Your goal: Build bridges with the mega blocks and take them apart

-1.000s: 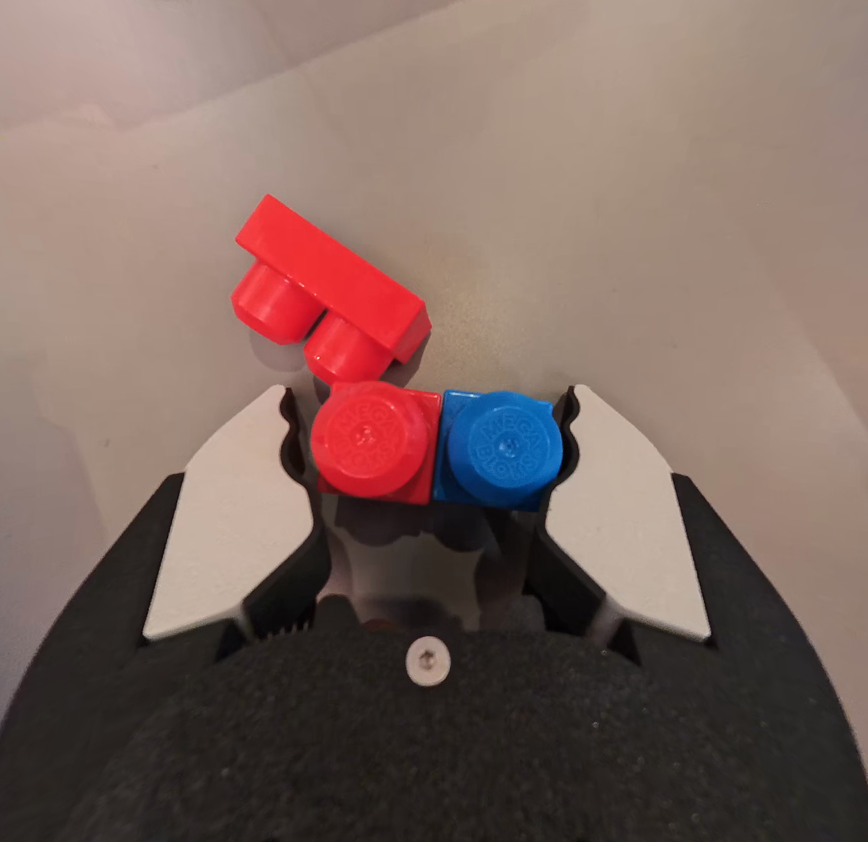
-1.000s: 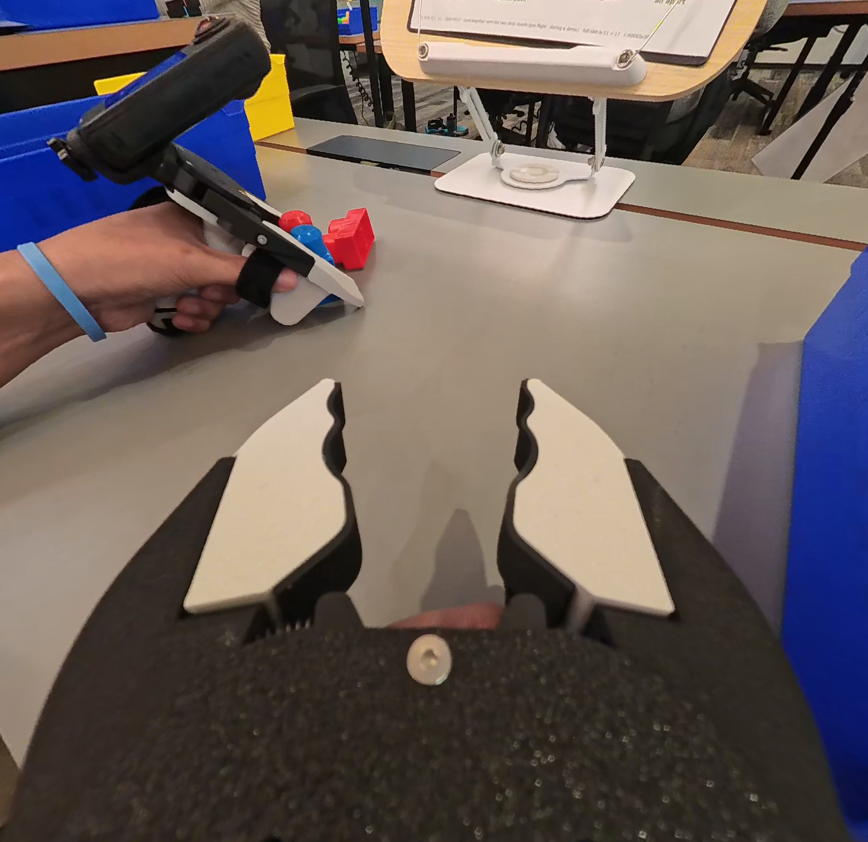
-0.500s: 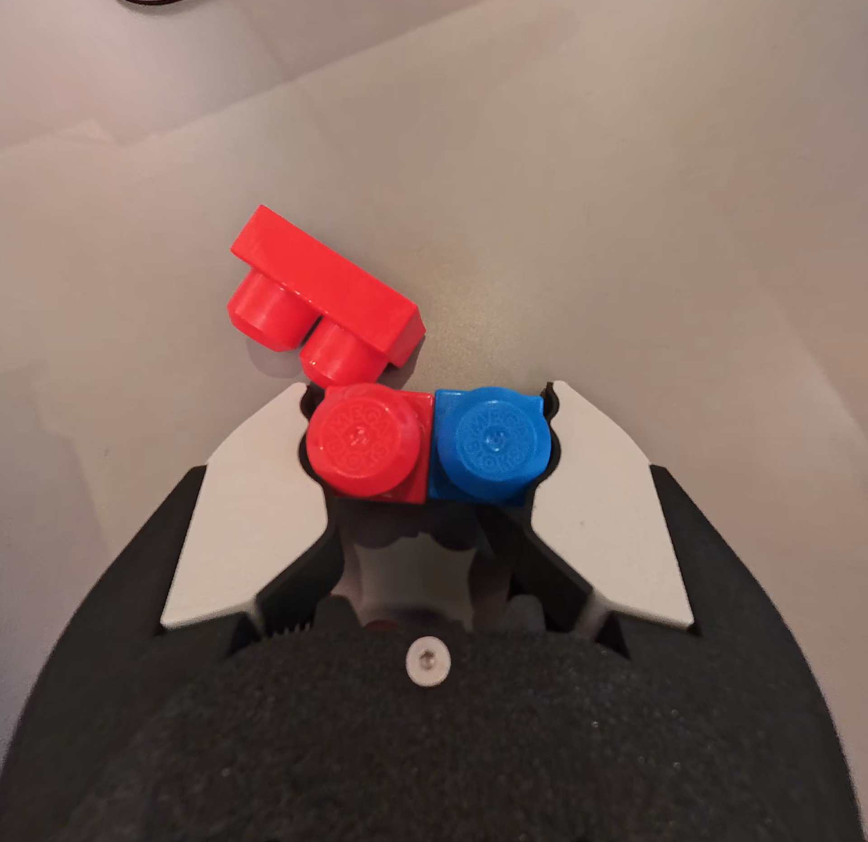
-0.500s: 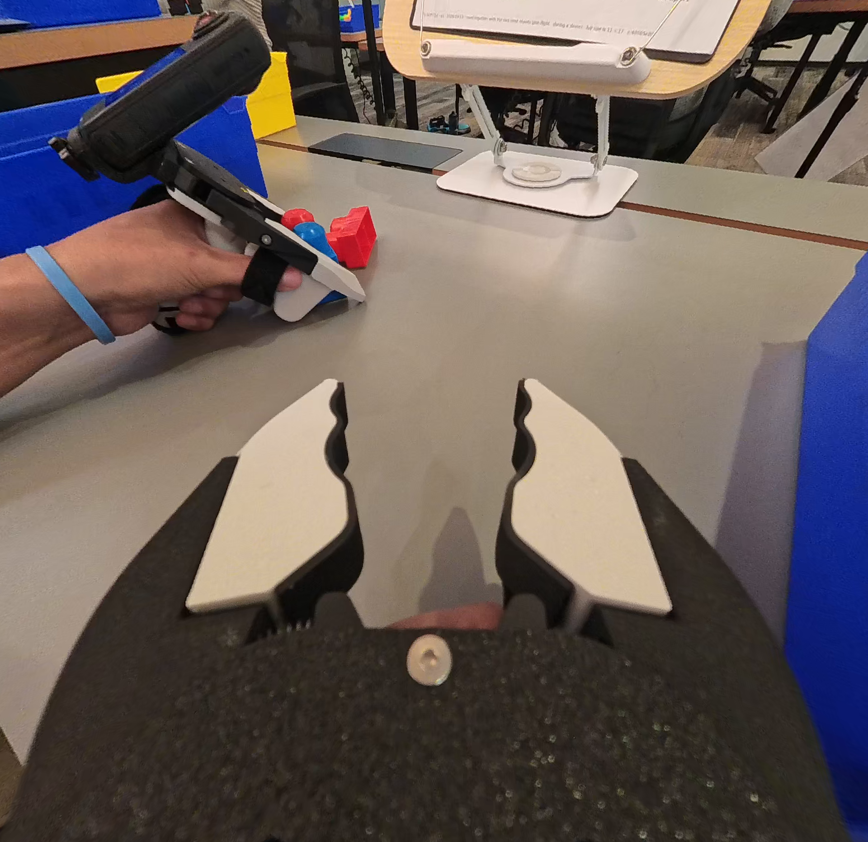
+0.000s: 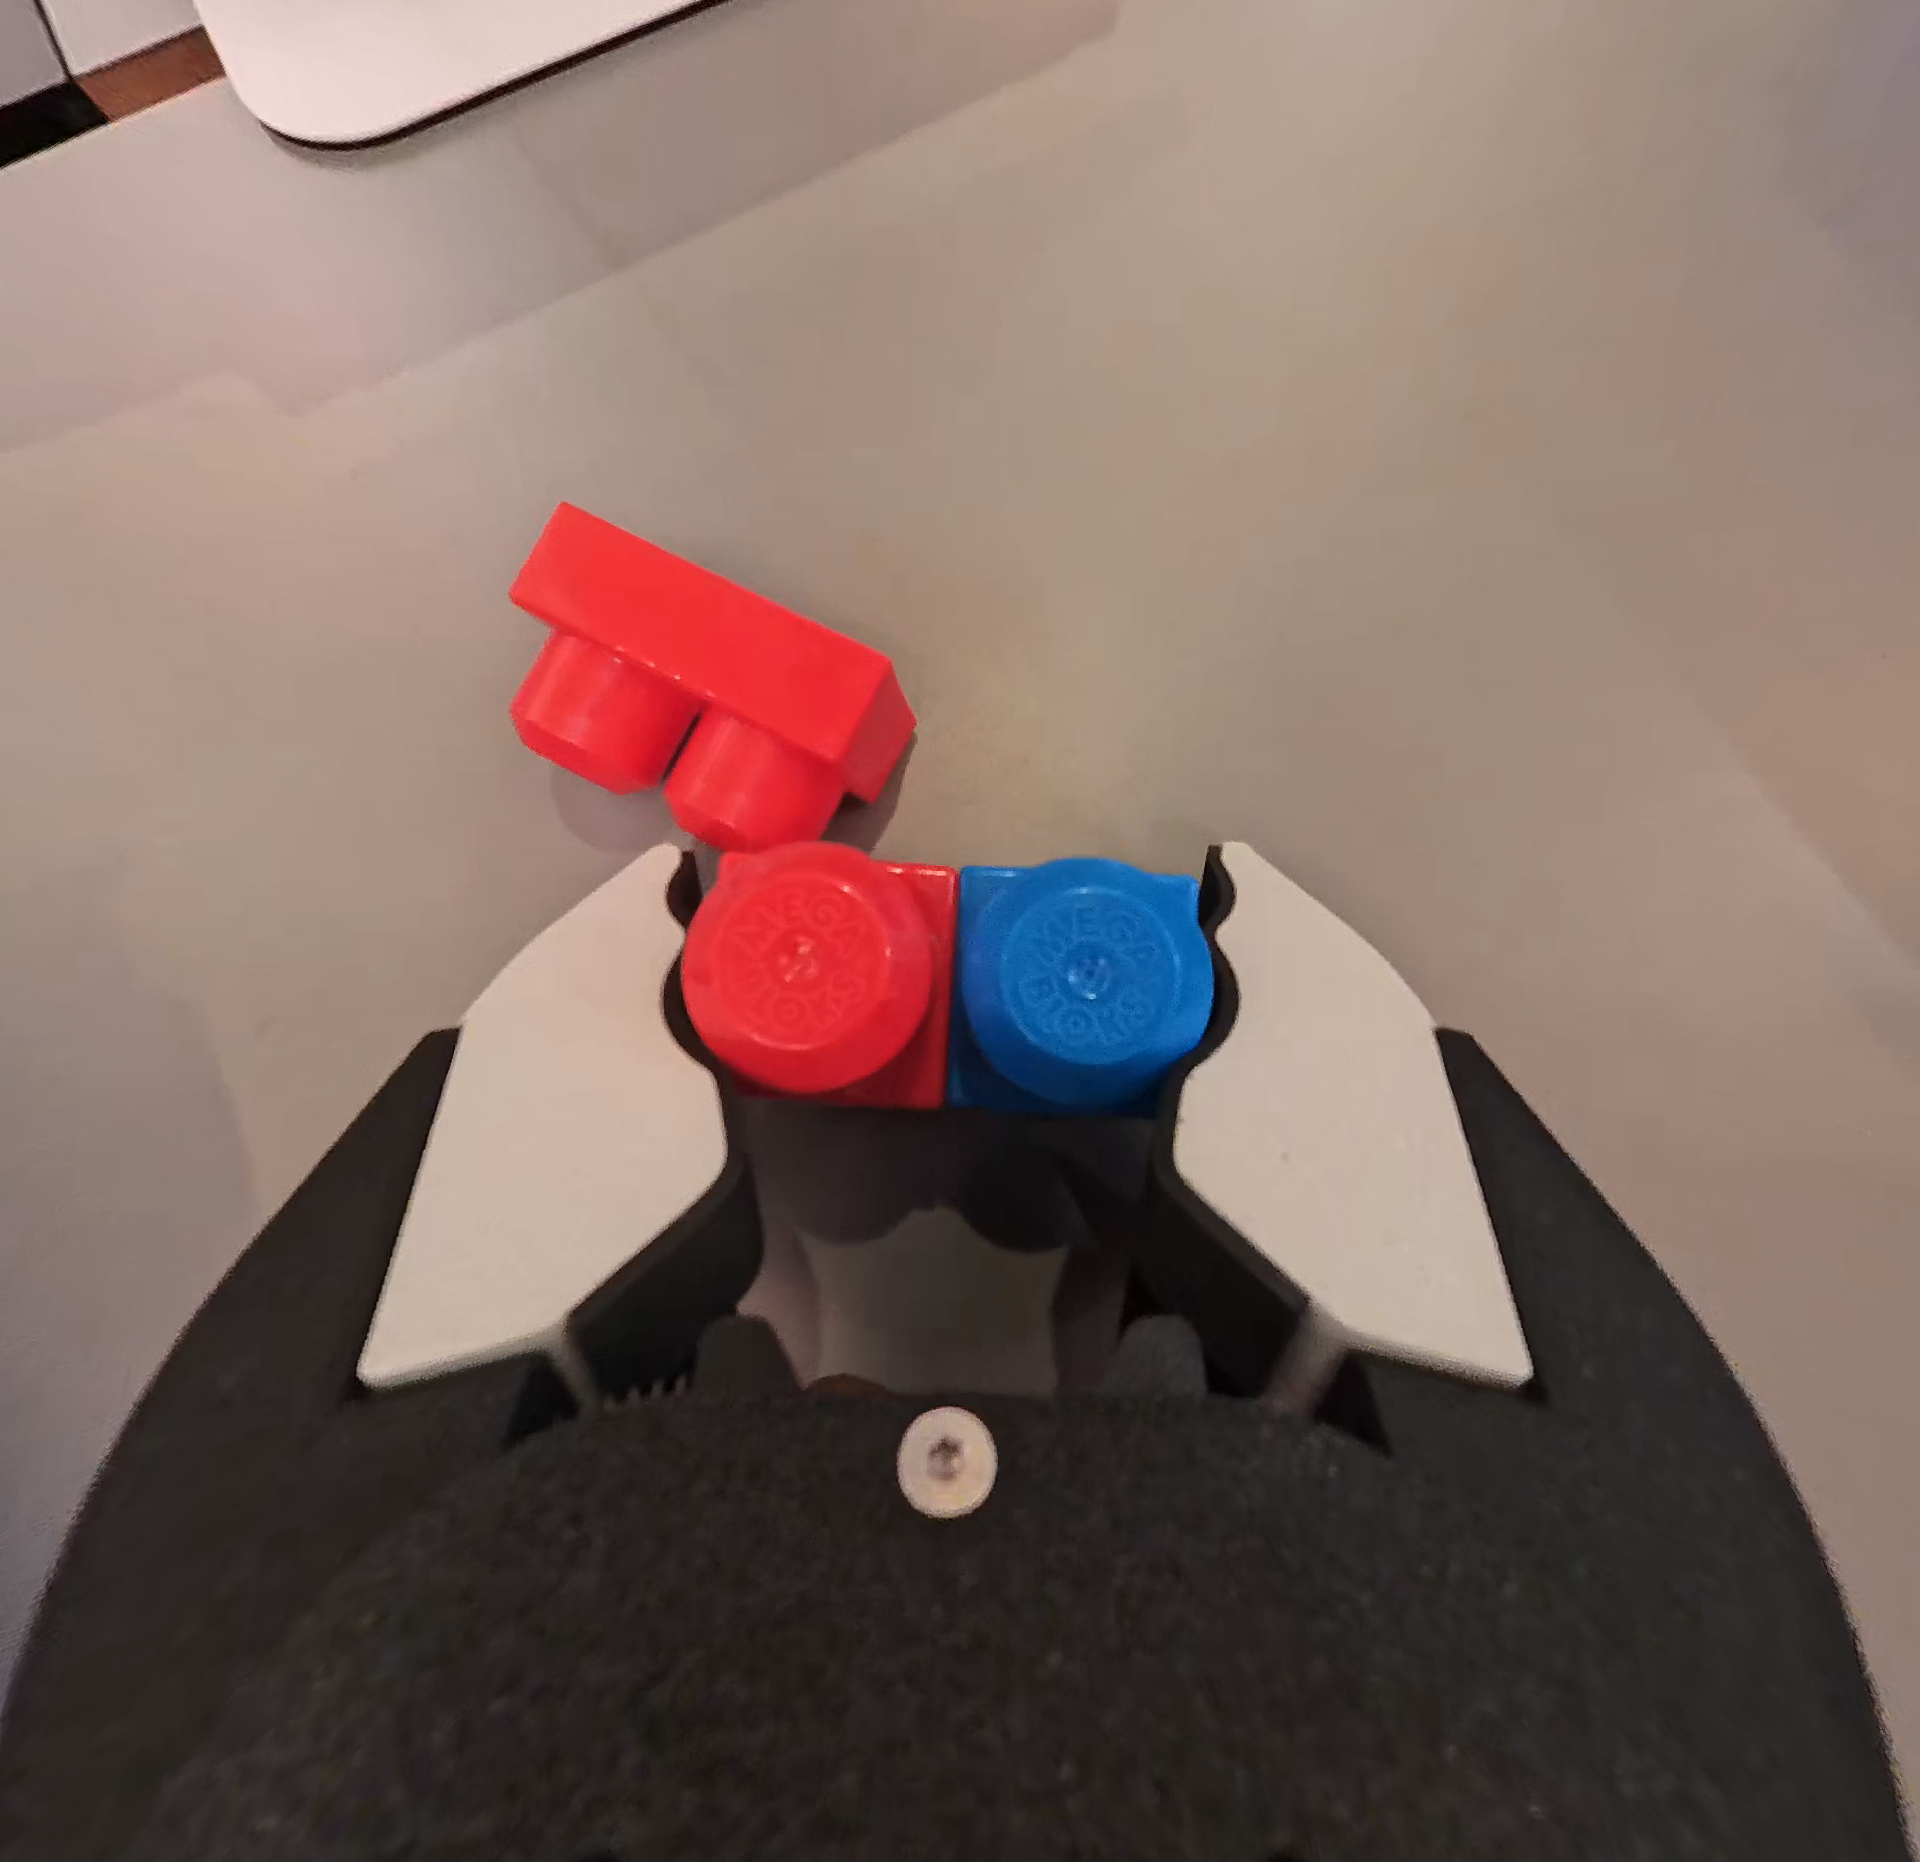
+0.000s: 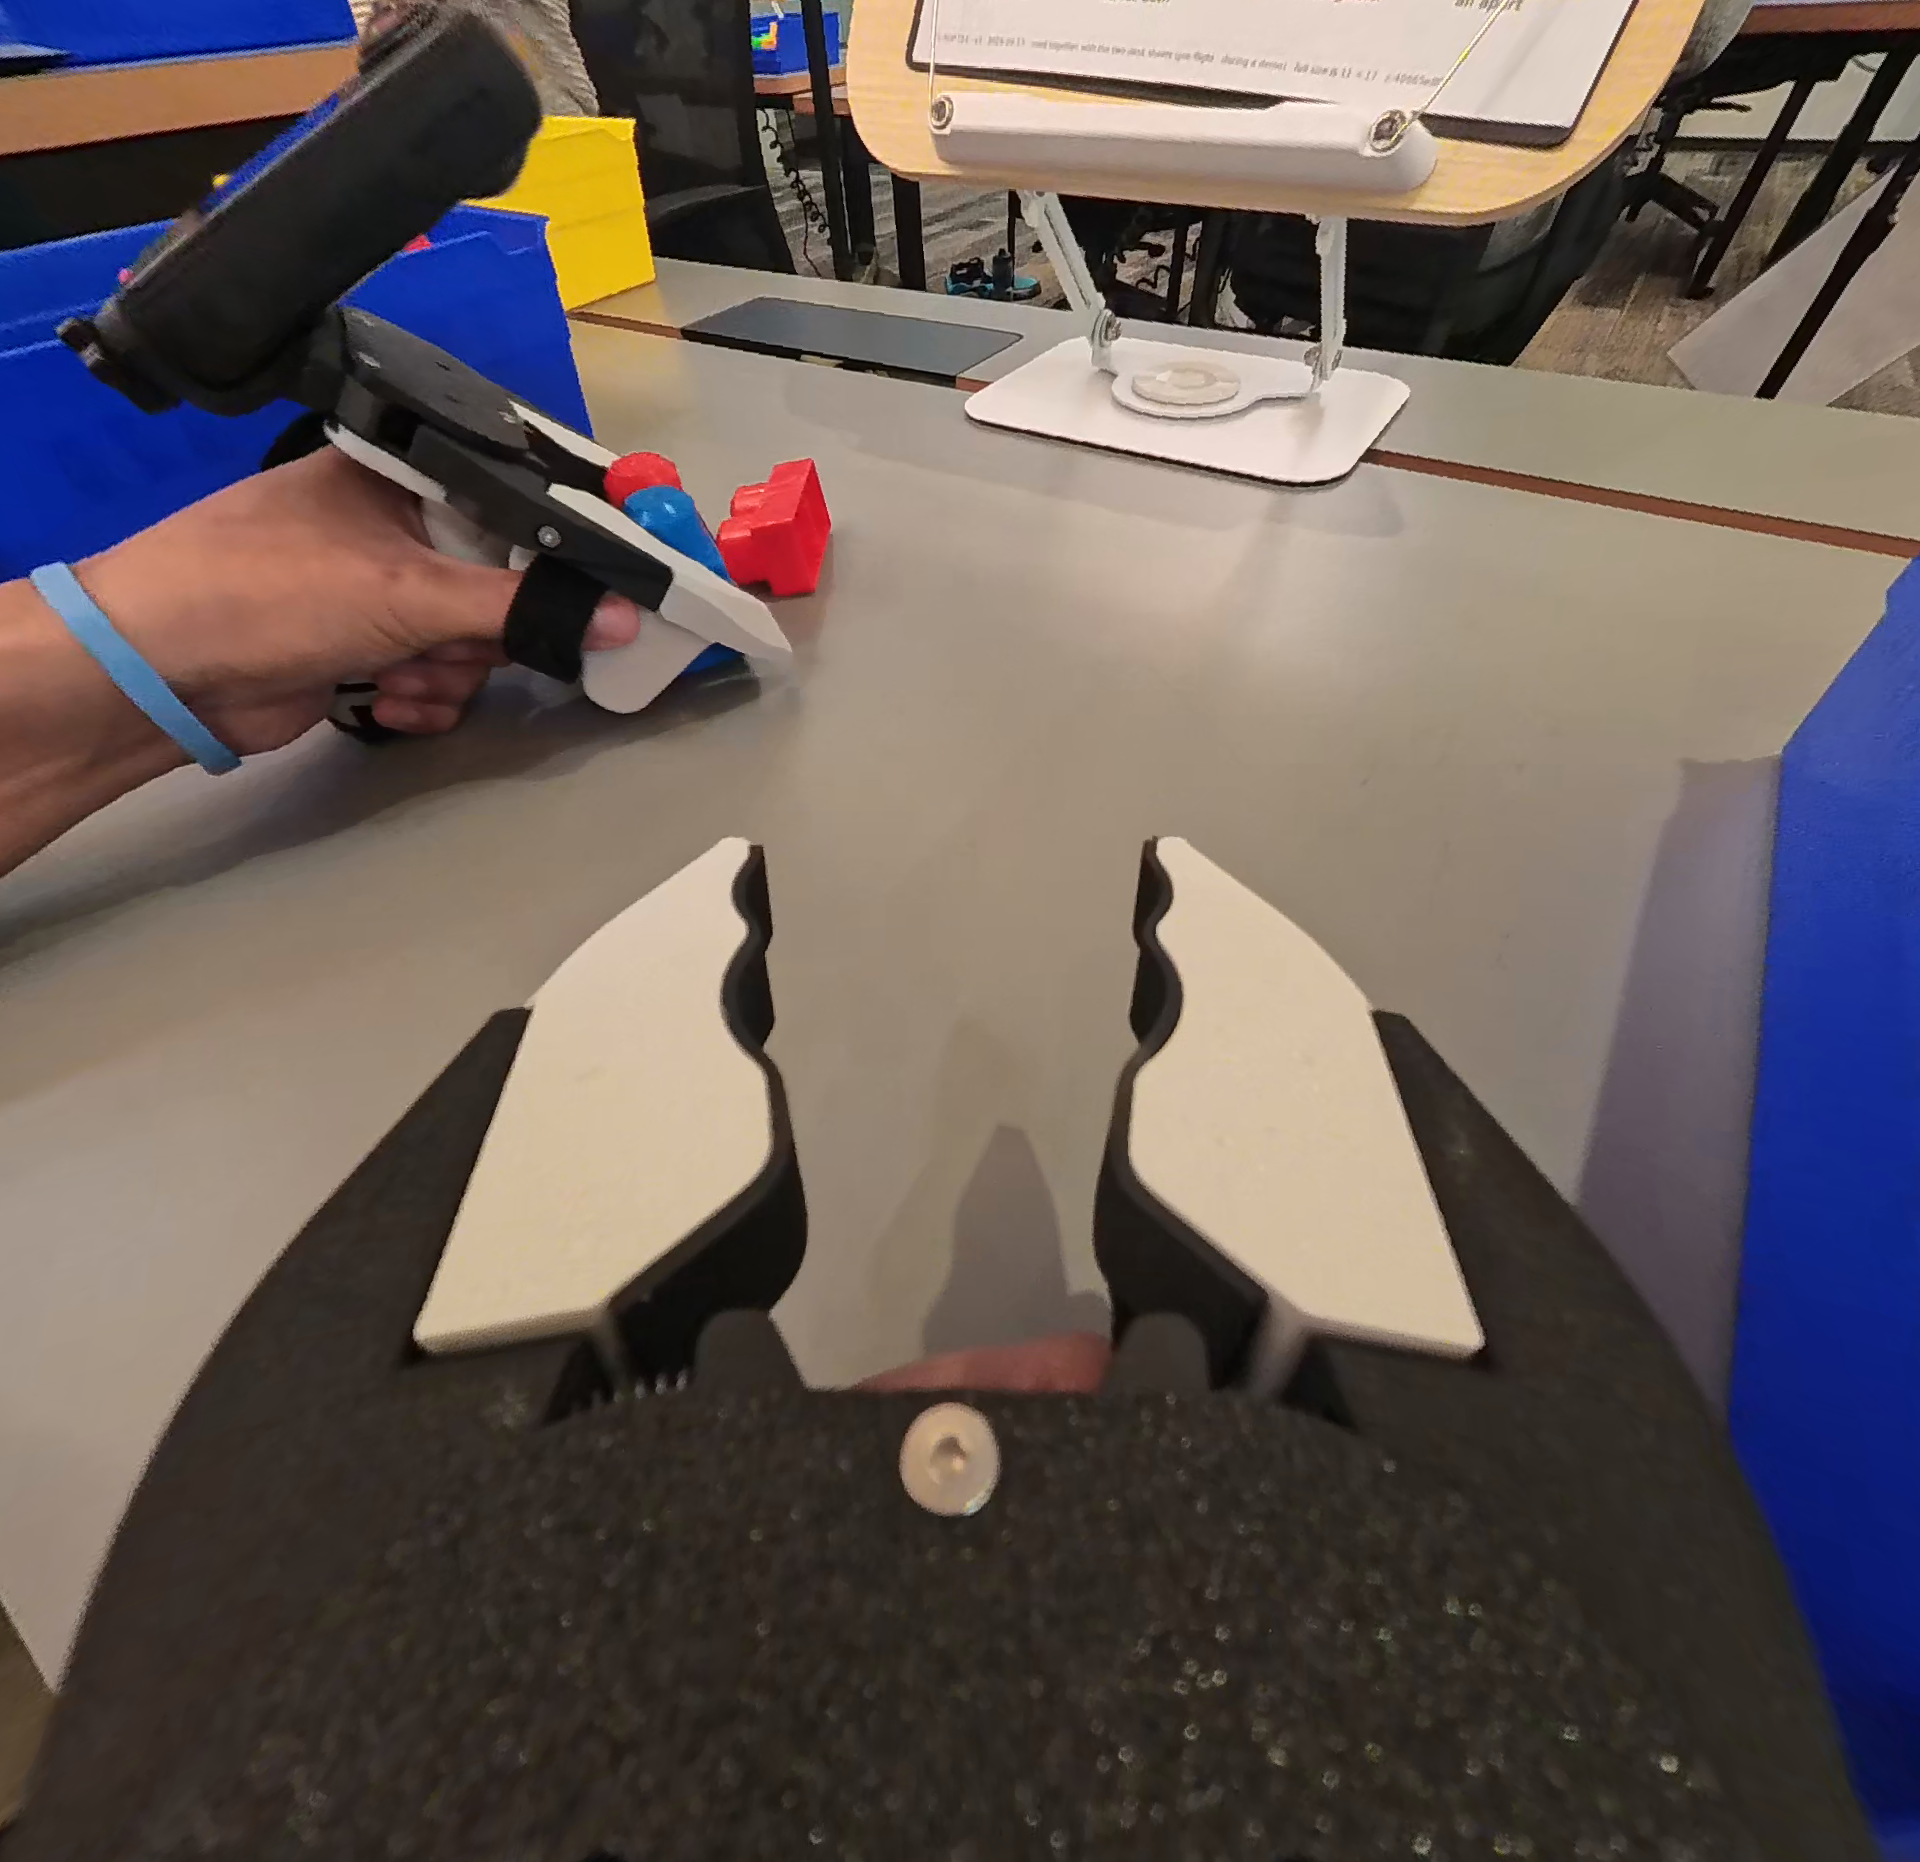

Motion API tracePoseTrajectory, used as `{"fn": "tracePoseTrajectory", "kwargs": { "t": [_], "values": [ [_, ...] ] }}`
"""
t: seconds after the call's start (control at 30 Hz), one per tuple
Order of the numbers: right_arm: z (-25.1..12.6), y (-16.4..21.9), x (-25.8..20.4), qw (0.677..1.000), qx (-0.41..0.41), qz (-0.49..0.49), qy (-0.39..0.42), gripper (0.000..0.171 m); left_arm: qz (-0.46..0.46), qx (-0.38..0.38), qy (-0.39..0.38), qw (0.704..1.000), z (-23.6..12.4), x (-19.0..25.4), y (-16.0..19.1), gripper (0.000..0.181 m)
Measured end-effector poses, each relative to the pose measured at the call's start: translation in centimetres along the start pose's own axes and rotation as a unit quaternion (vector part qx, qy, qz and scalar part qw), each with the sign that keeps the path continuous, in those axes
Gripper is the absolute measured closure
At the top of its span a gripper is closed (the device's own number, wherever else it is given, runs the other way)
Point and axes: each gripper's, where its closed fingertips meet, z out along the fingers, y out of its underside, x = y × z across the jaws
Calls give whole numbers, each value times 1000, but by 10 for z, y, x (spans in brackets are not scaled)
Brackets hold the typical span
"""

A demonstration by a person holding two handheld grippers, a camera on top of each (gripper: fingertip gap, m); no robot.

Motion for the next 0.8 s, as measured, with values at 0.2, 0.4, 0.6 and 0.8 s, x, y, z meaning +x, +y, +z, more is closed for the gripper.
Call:
{"fn": "tracePoseTrajectory", "kwargs": {
  "t": [0.2, 0.4, 0.6, 0.8],
  "values": [
    [1, 0, -3, 1000, 0, -2, -2, 104, 32, 33, -2, 999, -26, 3, -4, 92],
    [3, -1, -11, 1000, -2, -10, -9, 104, 102, 82, 18, 991, -79, 15, 4, 92],
    [7, 1, -20, 1000, -8, -20, -14, 104, 102, 99, 48, 989, -117, 26, 27, 92],
    [12, 0, -31, 999, -13, -36, -19, 104, 97, 96, 54, 989, -126, 29, 41, 92]
  ]
}}
